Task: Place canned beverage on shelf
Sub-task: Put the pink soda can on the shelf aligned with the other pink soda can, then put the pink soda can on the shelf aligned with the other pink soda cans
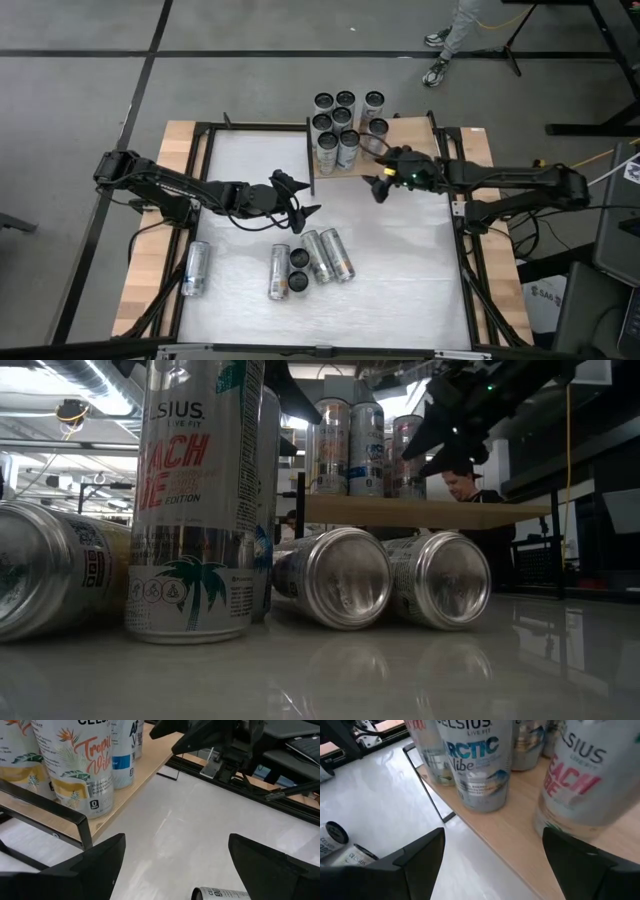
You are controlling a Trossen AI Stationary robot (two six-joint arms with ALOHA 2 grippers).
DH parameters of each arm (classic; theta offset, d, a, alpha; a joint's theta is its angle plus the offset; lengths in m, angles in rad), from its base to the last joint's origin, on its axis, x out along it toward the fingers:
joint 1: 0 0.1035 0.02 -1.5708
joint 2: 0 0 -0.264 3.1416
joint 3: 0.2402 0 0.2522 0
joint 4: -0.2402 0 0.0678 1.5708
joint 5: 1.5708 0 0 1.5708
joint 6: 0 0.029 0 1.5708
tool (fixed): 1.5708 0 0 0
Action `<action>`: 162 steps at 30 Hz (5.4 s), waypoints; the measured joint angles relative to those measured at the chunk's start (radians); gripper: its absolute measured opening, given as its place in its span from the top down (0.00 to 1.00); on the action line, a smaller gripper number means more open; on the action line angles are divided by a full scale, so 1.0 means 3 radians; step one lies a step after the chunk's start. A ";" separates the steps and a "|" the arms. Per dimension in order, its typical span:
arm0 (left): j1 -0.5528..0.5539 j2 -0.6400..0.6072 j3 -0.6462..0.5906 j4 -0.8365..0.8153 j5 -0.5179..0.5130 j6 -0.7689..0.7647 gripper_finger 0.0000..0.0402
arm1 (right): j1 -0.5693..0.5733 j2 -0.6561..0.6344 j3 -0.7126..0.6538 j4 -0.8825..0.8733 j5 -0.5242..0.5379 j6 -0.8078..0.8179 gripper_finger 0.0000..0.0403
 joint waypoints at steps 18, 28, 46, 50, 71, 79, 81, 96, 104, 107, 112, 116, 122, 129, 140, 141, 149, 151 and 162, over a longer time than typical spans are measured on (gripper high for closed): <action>0.0000 0.0000 0.0000 0.0001 0.0004 0.0000 0.13 | -0.0004 0.0058 0.0000 0.0047 0.0528 -0.0083 0.20; 0.0000 0.0000 0.0000 0.0000 0.0004 0.0003 0.13 | -0.0196 0.0088 0.0000 0.0317 0.0497 -0.0171 0.20; 0.0000 -0.0001 0.0000 0.0000 0.0004 0.0004 0.13 | -0.0470 0.0090 0.0000 0.0411 0.0429 -0.0260 0.20; 0.0000 0.0000 0.0000 0.0001 0.0004 0.0004 0.13 | -0.0465 0.0090 0.0000 0.0415 0.0429 -0.0258 0.20; -0.0088 -0.0133 0.0000 0.0047 0.0619 -0.0025 0.13 | -0.0320 -0.0359 -0.0001 0.0355 -0.0252 -0.0077 0.20; -0.0158 -0.0400 0.0004 0.0230 0.0642 -0.0098 0.13 | 0.0183 -0.0365 -0.0001 0.0373 -0.0242 -0.0072 0.20; -0.0191 -0.0439 0.0004 0.0293 0.0642 -0.0097 0.13 | 0.0304 -0.0365 -0.0001 0.0401 -0.0192 -0.0068 0.20; -0.0359 -0.0448 0.0004 0.0530 0.0698 0.0139 0.13 | 0.1112 -0.0337 -0.0001 0.0397 0.0373 0.0286 0.20; -0.0890 -0.0449 0.0142 0.0383 0.0281 0.0269 0.13 | 0.1465 -0.0119 -0.0001 0.0394 0.0521 0.0406 0.20; -0.1199 -0.0451 0.0262 0.0252 -0.0107 0.0272 0.13 | 0.1573 -0.0015 -0.0001 0.0396 0.0519 0.0458 0.20; -0.1814 -0.0388 0.0385 0.0238 -0.1098 0.0244 0.13 | 0.1723 0.0099 -0.0001 0.0394 0.0518 0.0494 0.20; -0.2226 -0.0178 0.0431 0.0240 -0.1854 -0.0044 0.13 | 0.1847 0.0113 -0.0001 0.0397 0.0491 0.0495 0.20; -0.2553 0.0322 0.0443 0.0326 -0.2319 -0.0672 0.13 | 0.2037 0.0113 -0.0001 0.0404 0.0490 0.0539 0.20; -0.2676 0.0877 0.0443 0.0325 -0.2313 -0.1325 0.13 | 0.2153 0.0113 -0.0001 0.0401 0.0488 0.0541 0.20; -0.2692 0.1232 0.0443 0.0175 -0.2326 -0.1409 0.13 | 0.2160 0.0113 -0.0001 0.0394 0.0480 0.0541 0.20; -0.2680 0.1258 0.0443 0.0162 -0.2337 -0.1408 0.13 | 0.2160 0.0113 -0.0001 0.0395 0.0480 0.0541 0.20; -0.2492 0.1480 0.0443 0.0167 -0.2276 -0.1597 0.13 | 0.2159 0.0113 -0.0001 0.0390 0.0479 0.0540 0.20; -0.2450 0.1510 0.0443 0.0168 -0.2182 -0.1598 0.13 | 0.2158 0.0113 -0.0001 0.0390 0.0478 0.0540 0.20; -0.2256 0.1523 0.0443 0.0170 -0.1642 -0.1572 0.13 | 0.2158 0.0113 -0.0001 0.0390 0.0493 0.0539 0.20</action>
